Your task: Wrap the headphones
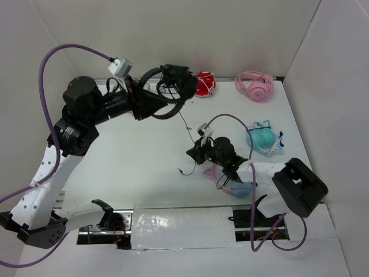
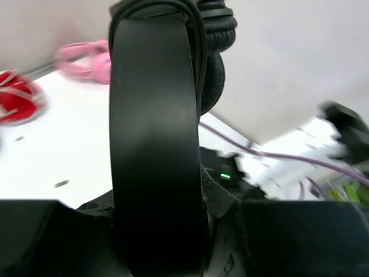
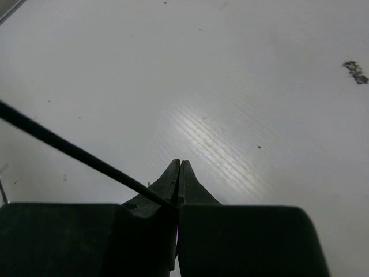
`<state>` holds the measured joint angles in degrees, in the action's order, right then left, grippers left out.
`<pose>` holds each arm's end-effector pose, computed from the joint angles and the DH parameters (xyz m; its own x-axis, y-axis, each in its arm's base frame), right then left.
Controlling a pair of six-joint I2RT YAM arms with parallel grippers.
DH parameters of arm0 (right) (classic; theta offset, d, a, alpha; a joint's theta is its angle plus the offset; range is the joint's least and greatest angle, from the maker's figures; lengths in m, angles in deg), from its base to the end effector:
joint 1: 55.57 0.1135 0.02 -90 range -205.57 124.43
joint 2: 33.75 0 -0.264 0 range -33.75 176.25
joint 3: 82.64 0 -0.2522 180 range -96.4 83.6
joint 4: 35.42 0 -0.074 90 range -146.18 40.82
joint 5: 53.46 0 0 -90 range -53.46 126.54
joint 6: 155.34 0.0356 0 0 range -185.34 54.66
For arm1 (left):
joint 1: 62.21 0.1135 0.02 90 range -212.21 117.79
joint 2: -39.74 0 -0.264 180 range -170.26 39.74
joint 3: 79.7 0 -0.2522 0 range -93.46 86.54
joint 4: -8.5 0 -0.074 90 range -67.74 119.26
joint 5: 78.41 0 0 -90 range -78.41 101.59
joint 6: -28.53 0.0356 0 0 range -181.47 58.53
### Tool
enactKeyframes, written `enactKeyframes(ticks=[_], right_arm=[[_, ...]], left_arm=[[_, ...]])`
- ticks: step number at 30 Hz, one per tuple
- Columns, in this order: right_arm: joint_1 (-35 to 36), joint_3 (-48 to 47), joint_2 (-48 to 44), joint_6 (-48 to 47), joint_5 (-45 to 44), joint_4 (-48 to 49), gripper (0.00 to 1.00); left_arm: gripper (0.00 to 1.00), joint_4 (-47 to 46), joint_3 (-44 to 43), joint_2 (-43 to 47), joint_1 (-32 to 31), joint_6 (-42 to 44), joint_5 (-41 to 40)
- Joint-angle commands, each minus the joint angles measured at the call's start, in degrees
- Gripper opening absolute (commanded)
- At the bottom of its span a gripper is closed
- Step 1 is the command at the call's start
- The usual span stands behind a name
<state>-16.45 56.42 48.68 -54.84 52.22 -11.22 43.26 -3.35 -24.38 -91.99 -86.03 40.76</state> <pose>0.2092 0.1826 0.1759 -0.3739 -0.0779 -0.9242 -0.7521 0.6085 0.2530 0.1684 -0.1164 0.5203 -0.2898 -0.2523 -0.9232 0.8079 0.4527 -0.3773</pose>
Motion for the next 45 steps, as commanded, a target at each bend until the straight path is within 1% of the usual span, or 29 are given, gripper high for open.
enactKeyframes(ticks=[1,2,3,4,5,6,8,9,10,11,12,13,15,16,17,18,20,21,23,25,27,29,32,34,38,40,45], right_arm=[[0.88,3.78,-8.13,3.73,-10.91,-2.79,0.0],[1.23,4.24,-9.64,3.82,-12.07,-3.49,0.0],[1.49,4.41,-11.31,4.08,-13.64,-6.46,0.0],[1.93,4.24,-14.29,4.35,-18.19,-8.4,0.0],[2.98,3.72,-16.06,4.0,-20.41,-12.16,0.0],[3.6,3.45,-17.73,3.83,-26.43,-14.03,0.0],[4.74,2.57,-22.64,3.56,-31.74,-17.98,0.0],[5.88,1.7,-24.32,3.47,-34.03,-21.22,0.0],[6.76,1.6,-26.16,2.78,-37.53,-22.3,0.0],[7.29,1.6,-29.49,2.16,-38.0,-23.7,0.0],[8.6,1.25,-30.83,1.63,-38.96,-24.33,0.0],[9.22,0.9,-32.23,0.76,-39.58,-24.94,0.0],[11.15,-0.76,-35.05,-0.83,-40.28,-26.96,0.0],[11.86,-1.47,-35.67,-2.31,-41.6,-27.66,0.0],[13.17,-4.0,-36.11,-5.46,-45.09,-29.67,0.0],[13.7,-4.02,-36.12,-6.88,-45.13,-29.69,0.0],[14.15,-7.16,-35.59,-9.35,-48.01,-31.44,0.0],[14.24,-8.06,-35.24,-13.19,-47.85,-31.97,0.0],[14.32,-11.56,-34.01,-17.16,-47.59,-33.2,0.0],[14.5,-14.11,-32.34,-19.63,-47.94,-32.95,0.0],[14.59,-14.92,-31.11,-24.63,-48.55,-31.72,0.0],[14.59,-16.15,-30.67,-30.42,-47.51,-30.49,0.0],[14.5,-18.26,-29.88,-35.0,-45.22,-30.84,0.0],[14.5,-18.79,-29.17,-37.64,-43.11,-29.96,0.0],[14.5,-19.84,-26.63,-41.07,-43.1,-28.9,0.0],[14.5,-20.19,-24.79,-43.27,-45.21,-27.32,0.0],[13.97,-20.54,-22.06,-47.24,-48.02,-23.73,0.0]], left_arm=[[0.0,-4.22,-2.74,-1.44,5.51,-2.42,-3.24],[0.0,-4.12,-2.66,-1.97,6.83,-2.6,-3.15],[0.0,-4.12,-2.4,-3.02,9.36,-3.04,-3.67],[0.0,-3.77,-1.88,-3.73,10.52,-3.91,-4.03],[0.0,-3.59,-1.7,-4.95,13.23,-4.53,-3.16],[0.0,-3.5,-0.74,-5.57,14.39,-4.88,-2.8],[0.0,-4.38,0.93,-6.46,15.89,-4.97,-2.89],[0.0,-4.47,1.9,-7.24,16.68,-5.32,-4.63],[0.0,-4.38,3.56,-7.6,16.95,-5.24,-5.6],[0.0,-3.86,4.1,-8.56,17.04,-5.33,-6.66],[0.0,-3.59,5.76,-8.92,17.3,-5.94,-8.84],[0.0,-3.33,6.47,-9.44,17.21,-5.85,-9.13],[0.0,-2.98,8.92,-10.76,17.3,-5.59,-8.52],[0.0,-2.98,9.64,-11.2,17.21,-5.33,-7.64],[0.0,-1.58,10.95,-13.12,16.43,-4.8,-5.72],[0.0,-1.57,10.96,-13.14,16.42,-4.8,-5.7],[0.0,-1.04,13.32,-14.63,14.24,-3.75,-5.7],[0.0,-1.22,14.38,-15.15,13.18,-3.22,-5.44],[0.0,-1.74,17.62,-16.3,9.93,-2.26,-4.82],[0.0,-2.8,19.74,-17.18,6.6,-1.55,-4.82],[0.0,-4.11,22.82,-17.71,4.92,-1.11,-3.77],[0.0,-4.12,24.75,-18.76,2.54,0.03,-3.42],[0.0,-3.85,27.04,-20.08,-0.62,1.09,-2.37],[0.0,-5.26,28.88,-20.26,-3.0,1.79,0.44],[0.0,-7.8,31.87,-18.86,-7.65,2.5,3.88],[0.0,-8.86,33.28,-17.19,-10.38,3.2,5.28],[0.0,-8.34,34.69,-12.79,-16.87,3.81,3.62]])
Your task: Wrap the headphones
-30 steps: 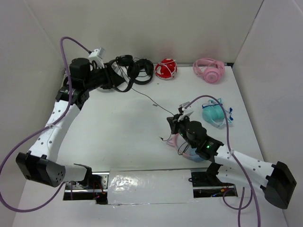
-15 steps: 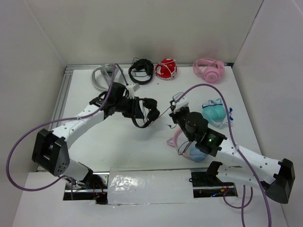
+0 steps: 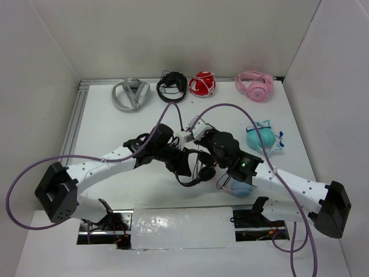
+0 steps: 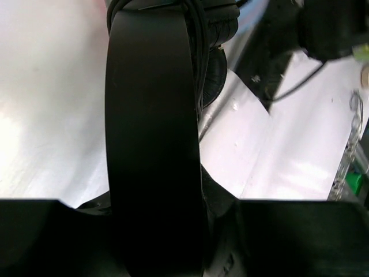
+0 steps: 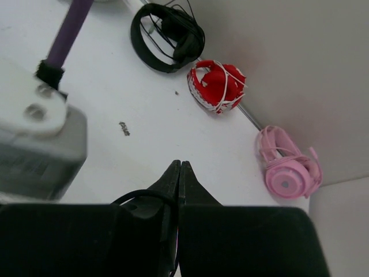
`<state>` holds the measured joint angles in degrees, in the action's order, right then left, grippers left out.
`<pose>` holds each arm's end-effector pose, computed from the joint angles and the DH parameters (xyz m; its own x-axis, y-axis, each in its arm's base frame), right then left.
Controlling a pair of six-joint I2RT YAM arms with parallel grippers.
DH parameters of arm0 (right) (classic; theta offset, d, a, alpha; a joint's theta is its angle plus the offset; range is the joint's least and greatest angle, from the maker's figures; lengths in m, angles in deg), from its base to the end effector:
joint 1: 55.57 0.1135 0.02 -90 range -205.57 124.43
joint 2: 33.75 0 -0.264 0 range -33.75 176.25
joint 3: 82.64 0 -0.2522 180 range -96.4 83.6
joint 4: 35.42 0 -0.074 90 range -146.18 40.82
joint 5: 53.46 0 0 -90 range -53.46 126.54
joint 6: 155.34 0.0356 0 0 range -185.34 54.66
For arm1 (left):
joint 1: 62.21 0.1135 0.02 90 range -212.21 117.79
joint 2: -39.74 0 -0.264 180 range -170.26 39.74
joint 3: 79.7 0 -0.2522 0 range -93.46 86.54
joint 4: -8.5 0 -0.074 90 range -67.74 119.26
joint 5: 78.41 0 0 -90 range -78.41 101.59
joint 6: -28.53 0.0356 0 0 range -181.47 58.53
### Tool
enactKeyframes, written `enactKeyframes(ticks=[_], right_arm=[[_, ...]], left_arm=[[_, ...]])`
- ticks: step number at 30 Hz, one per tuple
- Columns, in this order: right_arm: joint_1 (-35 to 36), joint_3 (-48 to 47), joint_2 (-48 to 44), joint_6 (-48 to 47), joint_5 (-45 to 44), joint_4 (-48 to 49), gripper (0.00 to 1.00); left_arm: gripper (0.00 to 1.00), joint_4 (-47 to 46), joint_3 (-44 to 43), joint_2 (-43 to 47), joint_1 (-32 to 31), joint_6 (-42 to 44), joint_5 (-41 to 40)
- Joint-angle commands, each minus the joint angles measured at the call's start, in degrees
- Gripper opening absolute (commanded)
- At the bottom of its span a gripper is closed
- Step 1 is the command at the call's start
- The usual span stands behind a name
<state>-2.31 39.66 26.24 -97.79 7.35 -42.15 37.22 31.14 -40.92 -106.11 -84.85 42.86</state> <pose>0.1597 0.1849 0.3156 0.1416 -0.5933 -0.7924 -0.3975 0.6990 -0.5945 0.2063 -0.2241 0.2563 -0.7756 0.2756 -0.5679 0.6215 0.4907 -0.6107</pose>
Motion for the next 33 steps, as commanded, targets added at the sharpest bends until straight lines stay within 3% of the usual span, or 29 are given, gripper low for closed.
enactKeyframes(ticks=[1,9,13,16,17,20,33], right_arm=[[-0.26,-3.87,1.0,-4.73,-3.41,7.65,0.0],[-5.96,-2.29,1.89,-1.76,-3.77,14.32,0.04],[-9.39,1.05,-2.58,4.48,1.75,17.58,0.01],[-14.57,4.65,-7.33,10.37,10.87,19.17,0.02],[-15.97,5.7,-8.21,12.13,18.3,18.38,0.03],[-18.8,6.85,-10.94,11.45,27.49,16.27,0.05],[-20.47,8.61,-8.75,11.53,43.94,10.99,0.09]], left_arm=[[0.0,-1.43,0.29,4.28,-3.73,2.46,0.04],[0.0,-2.57,2.4,7.89,-10.33,-0.53,-1.2],[0.0,-1.25,1.87,8.5,-10.59,-1.41,-3.05],[0.0,-3.44,2.75,10.08,-10.77,-0.71,0.19],[0.0,-3.88,3.01,10.35,-10.86,-0.36,0.98],[0.0,-3.89,2.4,10.88,-11.21,0.08,1.78],[0.0,-4.59,-2.96,11.4,-11.38,5.09,6.87]])
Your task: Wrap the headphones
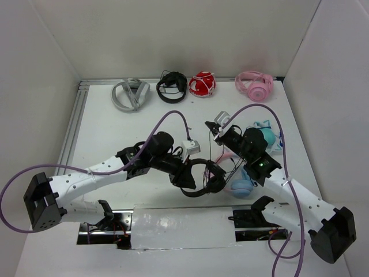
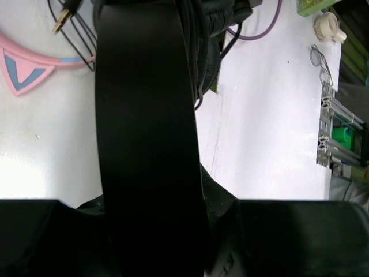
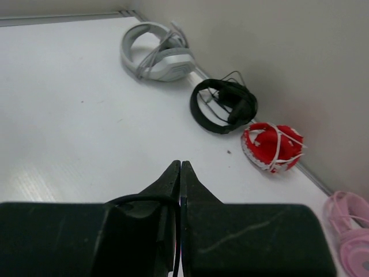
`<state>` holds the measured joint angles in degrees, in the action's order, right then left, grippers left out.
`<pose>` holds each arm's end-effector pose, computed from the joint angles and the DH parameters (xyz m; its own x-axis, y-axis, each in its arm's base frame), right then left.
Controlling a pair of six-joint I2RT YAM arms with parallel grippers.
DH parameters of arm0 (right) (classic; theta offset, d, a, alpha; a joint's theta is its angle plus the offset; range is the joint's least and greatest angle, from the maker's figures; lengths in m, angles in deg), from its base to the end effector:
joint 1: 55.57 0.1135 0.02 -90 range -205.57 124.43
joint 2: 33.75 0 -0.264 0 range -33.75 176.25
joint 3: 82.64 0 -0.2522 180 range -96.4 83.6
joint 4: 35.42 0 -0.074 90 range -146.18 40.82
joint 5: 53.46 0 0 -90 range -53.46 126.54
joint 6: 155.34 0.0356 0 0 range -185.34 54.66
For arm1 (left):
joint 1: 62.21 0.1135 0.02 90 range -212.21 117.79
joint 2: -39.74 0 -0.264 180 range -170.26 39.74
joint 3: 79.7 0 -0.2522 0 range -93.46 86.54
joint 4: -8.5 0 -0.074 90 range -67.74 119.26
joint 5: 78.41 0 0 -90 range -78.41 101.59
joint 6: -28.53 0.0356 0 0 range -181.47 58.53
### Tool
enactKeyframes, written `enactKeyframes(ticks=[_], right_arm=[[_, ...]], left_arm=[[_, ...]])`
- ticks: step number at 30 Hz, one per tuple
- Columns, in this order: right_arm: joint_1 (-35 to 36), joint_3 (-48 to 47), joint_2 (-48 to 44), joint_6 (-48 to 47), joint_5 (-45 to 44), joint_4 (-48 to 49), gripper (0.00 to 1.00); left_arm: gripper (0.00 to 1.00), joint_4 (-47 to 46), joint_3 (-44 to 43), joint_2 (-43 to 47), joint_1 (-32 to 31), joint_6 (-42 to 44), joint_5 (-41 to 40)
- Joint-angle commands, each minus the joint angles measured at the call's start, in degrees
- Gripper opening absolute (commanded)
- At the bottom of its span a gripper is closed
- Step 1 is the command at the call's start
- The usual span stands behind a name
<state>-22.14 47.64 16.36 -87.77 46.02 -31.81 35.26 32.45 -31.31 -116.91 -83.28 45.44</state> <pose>0.1736 0.1216 0.3205 0.3030 -0.2509 -0.9194 -0.6113 0.6890 -0.3895 0.1432 -0.2366 0.2974 -0.6234 0.3464 -0.7010 0.7810 0.2313 -0.5801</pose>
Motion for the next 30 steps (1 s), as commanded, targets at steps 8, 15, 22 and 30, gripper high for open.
enactKeyframes(ticks=[8,15,22,30], right_arm=[[-1.09,4.23,3.94,5.73,10.82,3.9,0.07],[-1.09,6.52,6.58,10.3,15.83,10.04,0.1],[-1.09,6.0,10.8,13.03,19.53,12.87,0.12],[-1.09,8.54,11.77,16.37,19.18,16.91,0.13]], left_arm=[[0.0,-2.44,-10.69,4.6,-0.59,7.56,7.89],[0.0,-3.24,-16.74,6.71,-0.5,6.25,6.68],[0.0,-2.1,-23.43,7.24,-0.5,6.33,3.16],[0.0,-0.95,-27.3,8.73,-0.5,7.21,-2.11]])
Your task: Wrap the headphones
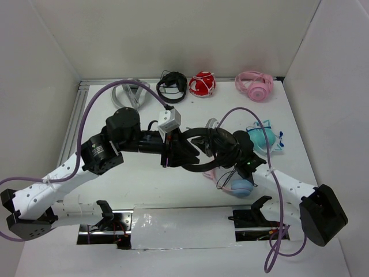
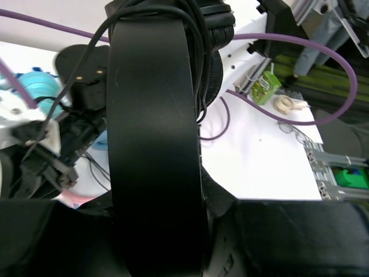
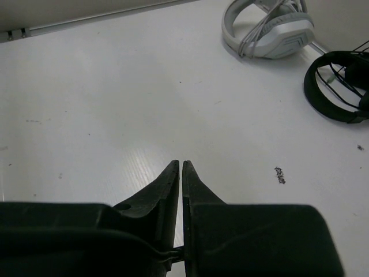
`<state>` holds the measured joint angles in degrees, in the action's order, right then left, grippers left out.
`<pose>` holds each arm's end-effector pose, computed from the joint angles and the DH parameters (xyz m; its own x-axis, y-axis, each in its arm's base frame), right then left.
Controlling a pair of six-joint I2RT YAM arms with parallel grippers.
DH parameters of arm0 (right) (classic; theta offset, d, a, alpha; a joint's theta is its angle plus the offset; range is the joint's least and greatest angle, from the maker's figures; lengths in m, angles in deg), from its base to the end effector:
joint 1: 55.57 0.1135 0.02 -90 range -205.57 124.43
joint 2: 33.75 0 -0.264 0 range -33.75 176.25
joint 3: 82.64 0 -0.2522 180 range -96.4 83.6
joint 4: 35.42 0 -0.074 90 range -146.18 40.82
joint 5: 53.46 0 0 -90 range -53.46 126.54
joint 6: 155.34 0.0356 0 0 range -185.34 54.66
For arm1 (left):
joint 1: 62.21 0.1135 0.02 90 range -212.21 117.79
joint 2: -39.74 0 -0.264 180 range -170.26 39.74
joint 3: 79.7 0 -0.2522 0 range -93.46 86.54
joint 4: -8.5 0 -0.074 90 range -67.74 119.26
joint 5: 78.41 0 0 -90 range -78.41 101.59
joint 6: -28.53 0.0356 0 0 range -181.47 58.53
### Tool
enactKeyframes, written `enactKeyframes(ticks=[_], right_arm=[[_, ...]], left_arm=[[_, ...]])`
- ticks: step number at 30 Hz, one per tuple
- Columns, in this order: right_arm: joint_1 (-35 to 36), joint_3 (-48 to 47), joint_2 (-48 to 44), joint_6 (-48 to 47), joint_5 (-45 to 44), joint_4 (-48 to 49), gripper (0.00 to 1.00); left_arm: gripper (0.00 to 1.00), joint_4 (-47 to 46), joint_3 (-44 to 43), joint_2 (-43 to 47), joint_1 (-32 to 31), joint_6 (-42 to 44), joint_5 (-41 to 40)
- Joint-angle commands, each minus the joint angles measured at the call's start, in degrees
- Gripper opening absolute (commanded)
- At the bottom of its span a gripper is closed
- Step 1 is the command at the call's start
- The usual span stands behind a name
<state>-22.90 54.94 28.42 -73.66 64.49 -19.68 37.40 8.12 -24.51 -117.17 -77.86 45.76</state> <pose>0.1924 0.1432 0.2544 0.0677 -0.1084 -0.9918 -0.8698 0.4806 -0.1119 0.1166 -0.2011 0.4677 -0.2915 0.0090 -0.9565 0.9565 0.0185 -0.2913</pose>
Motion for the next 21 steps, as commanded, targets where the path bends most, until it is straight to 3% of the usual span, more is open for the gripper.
enactKeyframes(ticks=[1,6,10,12,16,21], right_arm=[[-0.32,2.11,-0.73,2.51,0.53,5.13,0.13],[-0.15,5.37,-2.75,5.59,-3.32,9.26,0.13],[0.12,9.23,-5.38,11.62,-5.0,12.41,0.12],[0.99,10.55,-6.62,14.28,-9.89,12.96,0.02],[4.42,11.97,-10.48,15.78,-17.8,7.88,0.0],[9.16,10.56,-14.36,16.4,-27.74,0.49,0.0]], left_arm=[[0.0,-2.92,-2.97,2.11,-0.24,1.88,-2.71],[0.0,-3.53,-2.01,3.34,-0.24,0.56,-6.92],[0.0,-5.11,0.01,4.57,-0.24,-2.94,-17.34],[0.0,-5.21,0.45,4.66,-0.24,-4.35,-22.55],[0.0,-5.64,1.15,4.13,0.11,-8.92,-35.98],[0.0,-3.98,0.1,1.15,1.86,-12.27,-45.51]])
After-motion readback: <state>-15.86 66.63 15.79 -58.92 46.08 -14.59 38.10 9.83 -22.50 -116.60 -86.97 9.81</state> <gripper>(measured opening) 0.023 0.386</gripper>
